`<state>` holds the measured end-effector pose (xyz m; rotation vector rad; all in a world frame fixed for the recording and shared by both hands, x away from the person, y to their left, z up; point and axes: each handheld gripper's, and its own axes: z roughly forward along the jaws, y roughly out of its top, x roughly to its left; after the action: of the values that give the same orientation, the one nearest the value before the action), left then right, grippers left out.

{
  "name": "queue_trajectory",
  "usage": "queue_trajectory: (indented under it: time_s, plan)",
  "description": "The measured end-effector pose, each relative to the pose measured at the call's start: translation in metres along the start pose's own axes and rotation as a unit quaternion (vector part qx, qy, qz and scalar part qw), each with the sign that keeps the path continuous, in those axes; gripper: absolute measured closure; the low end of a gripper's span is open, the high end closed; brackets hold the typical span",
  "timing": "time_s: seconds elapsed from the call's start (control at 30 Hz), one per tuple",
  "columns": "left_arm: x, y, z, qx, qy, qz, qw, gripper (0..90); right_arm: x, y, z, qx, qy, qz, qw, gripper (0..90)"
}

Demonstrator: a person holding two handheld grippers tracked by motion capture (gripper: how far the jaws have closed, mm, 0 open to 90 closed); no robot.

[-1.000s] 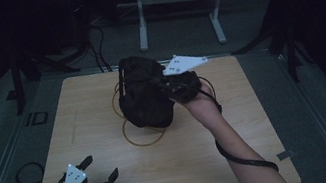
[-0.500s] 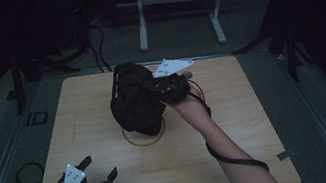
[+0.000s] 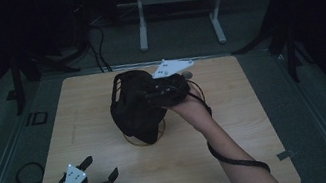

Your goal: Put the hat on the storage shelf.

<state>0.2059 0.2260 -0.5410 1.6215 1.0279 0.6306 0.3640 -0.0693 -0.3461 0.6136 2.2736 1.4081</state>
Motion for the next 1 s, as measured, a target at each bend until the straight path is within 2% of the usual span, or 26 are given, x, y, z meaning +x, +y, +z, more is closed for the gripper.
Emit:
queue_trajectory:
  time_s: [0.3,0.4,0.57,0.8,1.0]
  plan:
    - [-0.002,0.000,0.001,0.003,0.000,0.006,1.0000,1.4,-0.005,-0.014,-0.019,-0.015,0.025,0.010,0.9995,14.5]
    - [-0.003,0.000,0.001,0.004,0.000,0.009,0.9999,1.4,-0.006,-0.020,-0.026,-0.020,0.040,0.015,0.9989,13.0]
    - [-0.004,0.000,0.003,0.005,-0.003,0.009,0.9999,1.4,-0.009,-0.031,-0.034,-0.023,0.040,0.018,0.9988,13.2]
    - [-0.005,0.000,0.001,0.004,-0.002,0.011,0.9999,1.4,-0.010,-0.051,-0.037,-0.010,0.039,0.016,0.9991,13.3]
    - [-0.005,-0.001,0.001,0.004,-0.002,0.012,0.9999,1.4,-0.008,-0.074,-0.039,-0.004,0.051,0.022,0.9985,13.8]
